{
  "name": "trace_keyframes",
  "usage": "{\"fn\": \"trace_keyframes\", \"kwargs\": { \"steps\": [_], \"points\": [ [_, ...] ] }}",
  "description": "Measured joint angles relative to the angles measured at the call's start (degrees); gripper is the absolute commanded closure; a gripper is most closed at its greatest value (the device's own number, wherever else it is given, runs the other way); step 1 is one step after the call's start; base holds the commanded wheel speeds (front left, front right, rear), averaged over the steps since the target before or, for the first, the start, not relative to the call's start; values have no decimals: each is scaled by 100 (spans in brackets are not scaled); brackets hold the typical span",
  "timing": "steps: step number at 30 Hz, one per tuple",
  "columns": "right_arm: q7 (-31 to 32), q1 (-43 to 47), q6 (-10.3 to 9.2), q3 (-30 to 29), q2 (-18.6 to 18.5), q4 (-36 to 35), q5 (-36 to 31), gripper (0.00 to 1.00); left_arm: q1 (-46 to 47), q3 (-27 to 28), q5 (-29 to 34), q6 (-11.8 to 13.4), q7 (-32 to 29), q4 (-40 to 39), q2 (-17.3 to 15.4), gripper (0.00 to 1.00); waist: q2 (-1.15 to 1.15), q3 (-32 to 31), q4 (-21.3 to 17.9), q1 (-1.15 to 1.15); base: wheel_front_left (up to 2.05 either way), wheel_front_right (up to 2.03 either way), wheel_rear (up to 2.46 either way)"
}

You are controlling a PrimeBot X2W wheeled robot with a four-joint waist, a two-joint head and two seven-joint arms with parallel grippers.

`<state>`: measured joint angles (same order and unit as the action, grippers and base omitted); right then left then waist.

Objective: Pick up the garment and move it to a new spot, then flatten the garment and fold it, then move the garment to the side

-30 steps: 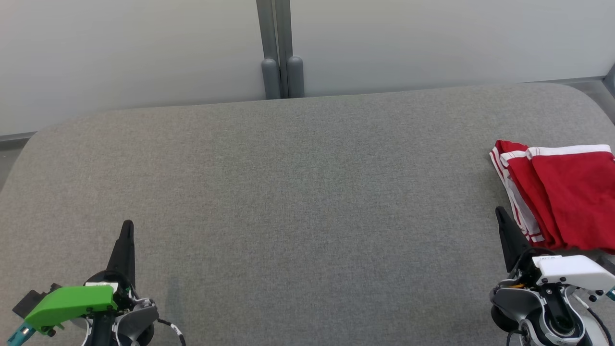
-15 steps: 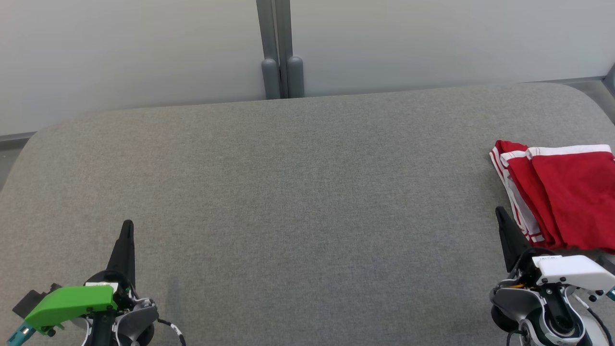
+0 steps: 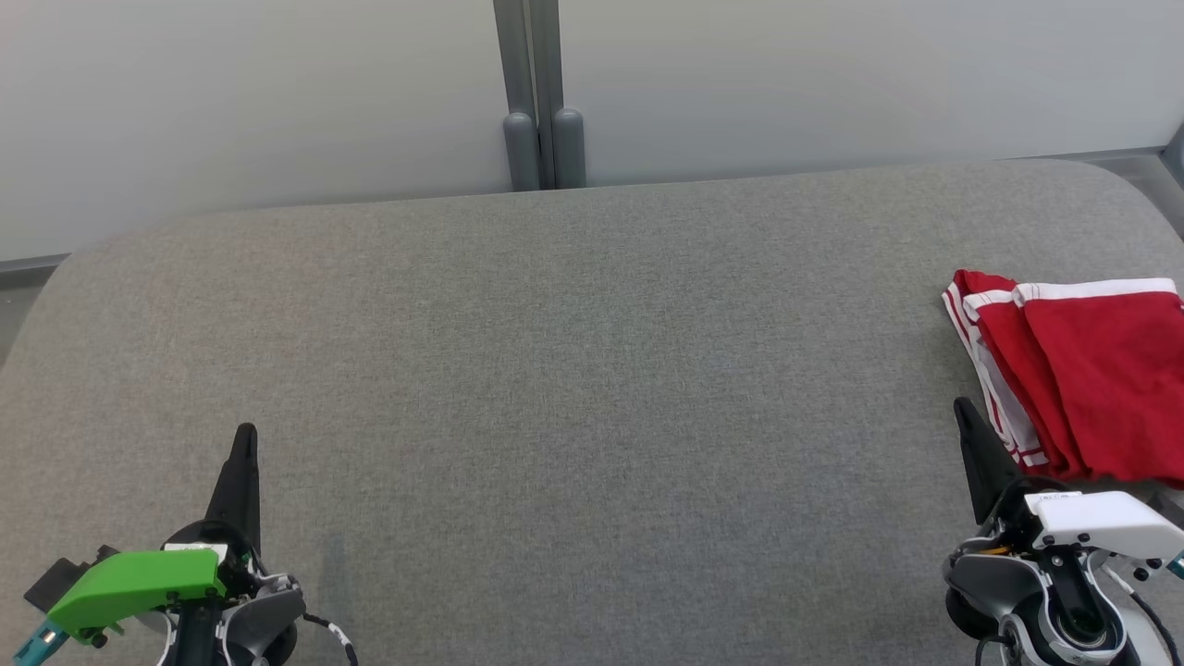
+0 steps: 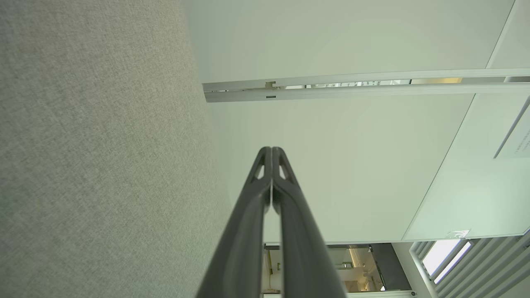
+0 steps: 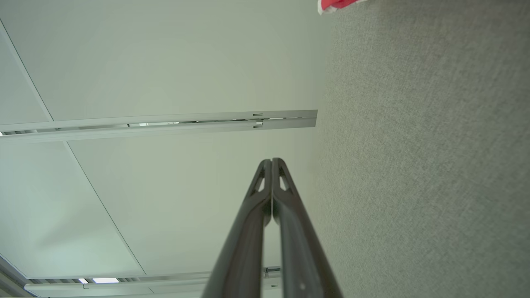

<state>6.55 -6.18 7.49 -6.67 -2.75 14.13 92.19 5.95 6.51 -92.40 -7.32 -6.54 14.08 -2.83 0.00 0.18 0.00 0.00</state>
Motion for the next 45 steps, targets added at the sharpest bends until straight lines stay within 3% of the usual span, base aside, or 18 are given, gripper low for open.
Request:
{"fn": "trace_keyframes", "kwargs": {
  "steps": [45],
  "points": [
    [0, 0, 0, 0, 0, 0, 0, 100, 0, -1, 0, 0, 0, 0, 0, 100, 0, 0, 0, 0, 0, 0, 0]
  ]
}}
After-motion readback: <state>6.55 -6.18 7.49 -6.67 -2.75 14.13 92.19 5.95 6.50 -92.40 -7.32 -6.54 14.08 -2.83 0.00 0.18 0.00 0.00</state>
